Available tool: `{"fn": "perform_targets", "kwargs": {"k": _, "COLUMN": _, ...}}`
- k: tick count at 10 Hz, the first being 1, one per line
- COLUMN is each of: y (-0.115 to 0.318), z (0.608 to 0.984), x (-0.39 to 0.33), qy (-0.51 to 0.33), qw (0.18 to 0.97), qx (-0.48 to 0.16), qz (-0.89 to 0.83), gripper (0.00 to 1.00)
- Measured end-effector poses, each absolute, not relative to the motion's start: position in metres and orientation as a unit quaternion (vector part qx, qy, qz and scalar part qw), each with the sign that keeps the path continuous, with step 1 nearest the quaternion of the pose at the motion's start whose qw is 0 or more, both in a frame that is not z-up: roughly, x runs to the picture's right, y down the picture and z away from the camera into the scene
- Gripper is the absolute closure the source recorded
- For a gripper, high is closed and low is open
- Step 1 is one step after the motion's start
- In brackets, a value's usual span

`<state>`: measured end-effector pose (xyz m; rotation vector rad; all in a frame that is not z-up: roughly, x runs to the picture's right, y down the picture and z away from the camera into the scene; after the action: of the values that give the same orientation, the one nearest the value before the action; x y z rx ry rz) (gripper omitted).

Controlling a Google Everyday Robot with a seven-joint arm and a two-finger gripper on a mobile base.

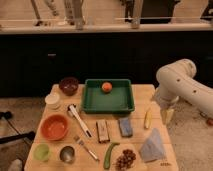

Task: Place banana in metal cup

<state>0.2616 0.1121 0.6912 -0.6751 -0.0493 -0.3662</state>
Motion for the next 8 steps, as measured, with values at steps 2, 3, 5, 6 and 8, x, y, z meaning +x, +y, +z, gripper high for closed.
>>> {"fn": "perform_targets", "kwargs": {"k": 2, "y": 0.112, "z": 0.701, "x": 0.246, "qy": -0.046, "qw": 0.899, "qx": -0.339, "qz": -0.275, "gripper": 0.20}}
{"fn": "perform_targets", "kwargs": {"k": 3, "y": 0.113, "z": 0.704, "x": 0.242, "qy": -0.052, "qw": 0.888, "qx": -0.343, "qz": -0.303, "gripper": 0.20}}
{"fn": "perform_targets", "kwargs": {"k": 5, "y": 0.114, "z": 0.706, "x": 0.239, "qy": -0.057, "qw": 0.878, "qx": -0.345, "qz": -0.326, "gripper": 0.20}}
{"fn": "perform_targets", "kwargs": {"k": 6, "y": 0.115, "z": 0.707, "x": 0.240, "qy": -0.057, "qw": 0.878, "qx": -0.346, "qz": -0.326, "gripper": 0.20}}
{"fn": "perform_targets", "kwargs": {"k": 8, "y": 0.115, "z": 0.707, "x": 0.240, "qy": -0.057, "qw": 0.878, "qx": -0.346, "qz": -0.326, "gripper": 0.20}}
